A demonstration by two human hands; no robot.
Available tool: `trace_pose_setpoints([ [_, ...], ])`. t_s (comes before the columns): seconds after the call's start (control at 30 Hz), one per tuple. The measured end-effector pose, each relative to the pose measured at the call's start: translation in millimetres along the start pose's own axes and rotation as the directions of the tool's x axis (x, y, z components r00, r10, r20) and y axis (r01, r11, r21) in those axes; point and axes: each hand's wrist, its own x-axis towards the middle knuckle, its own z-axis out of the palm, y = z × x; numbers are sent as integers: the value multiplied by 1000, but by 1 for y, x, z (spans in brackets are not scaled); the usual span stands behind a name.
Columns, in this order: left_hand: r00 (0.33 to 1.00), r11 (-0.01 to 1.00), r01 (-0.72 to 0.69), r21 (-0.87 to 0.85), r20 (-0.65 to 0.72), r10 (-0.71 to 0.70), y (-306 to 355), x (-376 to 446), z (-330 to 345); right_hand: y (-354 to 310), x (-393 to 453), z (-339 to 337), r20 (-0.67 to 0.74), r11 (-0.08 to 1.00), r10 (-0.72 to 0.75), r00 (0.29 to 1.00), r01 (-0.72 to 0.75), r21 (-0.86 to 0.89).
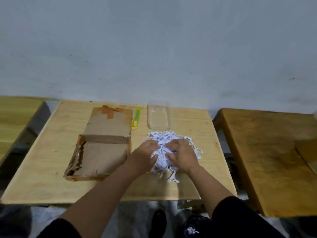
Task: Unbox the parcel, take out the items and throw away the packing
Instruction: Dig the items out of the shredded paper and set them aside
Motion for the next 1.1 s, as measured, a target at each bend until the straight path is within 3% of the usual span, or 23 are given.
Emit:
trace_pose_setpoints([
  [0.07,999,999,2,40,-36,-1,10,16,20,17,4,2,50,996,-56,997,60,-63],
  [0.13,996,991,81,104,16,-83,13,32,36,35,12,6,42,993,-84,996,87,-74],
  [0.27,970,957,231,173,34,-240,9,53,46,64,28,6,17,991,-73,997,71,114],
  [0.43,948,943,315,103,-83,-308,-10,58,41,78,46,-9,18,981,1,1000,-4,192],
  [0.6,919,922,385,48,-115,-377,-25,58,29,84,58,-18,0,973,56,998,-55,223],
  [0.7,934,937,342,73,-133,-330,-23,60,25,84,62,-22,36,977,38,999,-44,207],
  [0.9,984,994,90,63,-158,-80,-4,62,29,74,55,-16,105,968,-124,987,98,230],
  [1.0,993,985,117,125,-30,-114,-5,64,41,73,46,-3,150,980,-152,977,129,154],
  [1.1,986,966,163,203,11,-169,-12,70,50,81,40,8,107,986,-116,987,102,129],
])
